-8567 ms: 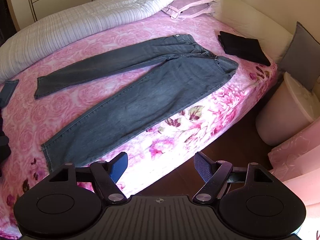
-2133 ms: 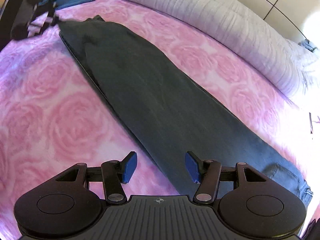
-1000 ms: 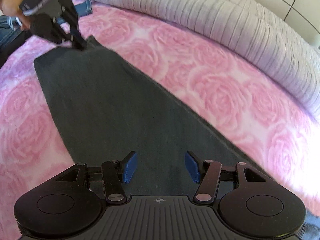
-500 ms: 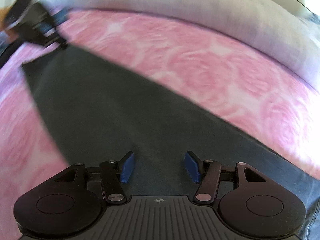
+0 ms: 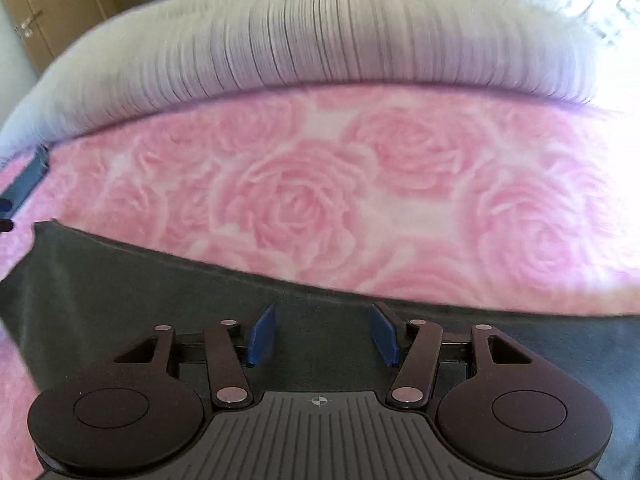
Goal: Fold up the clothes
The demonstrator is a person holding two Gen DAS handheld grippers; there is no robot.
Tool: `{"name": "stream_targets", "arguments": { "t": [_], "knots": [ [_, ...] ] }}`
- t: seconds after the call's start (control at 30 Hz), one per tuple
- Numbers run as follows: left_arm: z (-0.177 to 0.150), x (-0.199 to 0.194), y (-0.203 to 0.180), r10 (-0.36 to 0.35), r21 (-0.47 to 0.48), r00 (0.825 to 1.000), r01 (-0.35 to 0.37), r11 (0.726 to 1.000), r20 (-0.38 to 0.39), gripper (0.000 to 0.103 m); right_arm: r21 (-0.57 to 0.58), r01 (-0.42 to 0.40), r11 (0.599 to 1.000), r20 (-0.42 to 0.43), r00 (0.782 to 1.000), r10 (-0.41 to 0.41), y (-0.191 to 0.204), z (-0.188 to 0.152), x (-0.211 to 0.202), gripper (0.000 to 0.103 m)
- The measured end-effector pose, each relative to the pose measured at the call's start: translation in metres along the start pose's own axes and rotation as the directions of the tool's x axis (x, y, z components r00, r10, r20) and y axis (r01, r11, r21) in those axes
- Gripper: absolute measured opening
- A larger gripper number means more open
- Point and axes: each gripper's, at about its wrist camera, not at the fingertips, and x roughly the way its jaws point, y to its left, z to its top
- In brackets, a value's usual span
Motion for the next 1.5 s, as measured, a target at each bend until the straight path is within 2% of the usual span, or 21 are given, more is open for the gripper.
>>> {"name": "stream_targets", "arguments": {
  "t": [0.1,0.2,0.27,0.37,0.47,0.6,0.8,0.9,0.97,1.0,1.03,1.07,1.1,1.2,1.27,1.33,1.5],
  "knots": [
    [0.013,-0.006,-0.028,-0.046,0.049,0.999,0.045,0.998,0.019,0.019,0.045,0.07,0.997,-0.015,0.997,-0.069,-0.014,-0.028,-0.031,0.057],
    [0.027,0.004,-0.06,-0.131,0.097,0.991,0.13,0.987,0.003,0.023,0.095,0.148,0.984,-0.04,0.989,-0.144,-0.03,-0.058,-0.062,0.057],
    [0.039,0.015,-0.085,-0.174,0.14,0.984,0.176,0.974,-0.029,0.023,0.137,0.208,0.968,-0.115,0.974,-0.193,-0.045,-0.083,-0.069,0.057],
    [0.066,0.02,-0.121,-0.211,0.195,0.977,0.212,0.958,-0.026,0.023,0.188,0.23,0.955,-0.14,0.968,-0.206,-0.077,-0.105,-0.089,0.057],
    [0.11,0.017,-0.149,-0.237,0.179,0.971,0.228,0.957,0.029,0.03,0.138,0.242,0.96,-0.09,0.969,-0.232,-0.106,-0.096,-0.112,0.057],
    [0.183,0.024,-0.191,-0.249,0.173,0.965,0.233,0.957,0.078,0.032,0.071,0.262,0.963,-0.021,0.965,-0.261,-0.145,-0.083,-0.142,0.057],
    [0.285,0.061,-0.253,-0.324,0.118,0.937,0.31,0.943,0.13,0.042,-0.001,0.276,0.961,0.026,0.961,-0.276,-0.189,-0.044,-0.14,0.057],
    [0.327,0.089,-0.271,-0.364,0.068,0.923,0.358,0.931,0.128,0.044,0.021,0.267,0.964,0.043,0.963,-0.267,-0.203,-0.026,-0.133,0.065],
    [0.343,0.11,-0.28,-0.373,0.05,0.924,0.37,0.928,0.08,0.042,0.089,0.229,0.969,0.006,0.973,-0.23,-0.218,-0.023,-0.117,0.065],
    [0.35,0.119,-0.284,-0.377,0.043,0.925,0.375,0.926,0.053,0.029,0.128,0.199,0.972,-0.014,0.98,-0.199,-0.224,-0.023,-0.109,0.065],
    [0.357,0.129,-0.288,-0.381,0.036,0.924,0.38,0.924,0.026,0.013,0.148,0.171,0.974,-0.031,0.985,-0.168,-0.228,-0.023,-0.101,0.06],
    [0.362,0.135,-0.293,-0.372,0.055,0.928,0.371,0.927,0.01,0.013,0.158,0.145,0.977,-0.045,0.989,-0.14,-0.232,-0.022,-0.095,0.05],
    [0.365,0.138,-0.299,-0.358,0.089,0.934,0.356,0.93,0.002,0.013,0.169,0.119,0.978,-0.059,0.992,-0.111,-0.236,-0.022,-0.088,0.035],
    [0.366,0.143,-0.308,-0.331,0.139,0.944,0.328,0.934,-0.001,0.015,0.161,0.112,0.981,-0.076,0.992,-0.101,-0.24,-0.022,-0.071,0.036],
    [0.359,0.136,-0.308,-0.323,0.148,0.946,0.318,0.936,0.012,0.021,0.174,0.108,0.979,-0.078,0.992,-0.096,-0.245,-0.024,-0.062,0.037],
    [0.346,0.116,-0.31,-0.316,0.182,0.948,0.306,0.934,0.027,0.032,0.203,0.117,0.972,-0.062,0.992,-0.106,-0.241,-0.026,-0.068,0.038],
    [0.314,0.065,-0.317,-0.299,0.264,0.952,0.273,0.925,0.063,0.028,0.142,0.213,0.967,0.048,0.974,-0.221,-0.187,-0.04,-0.12,0.046]
  ]
}}
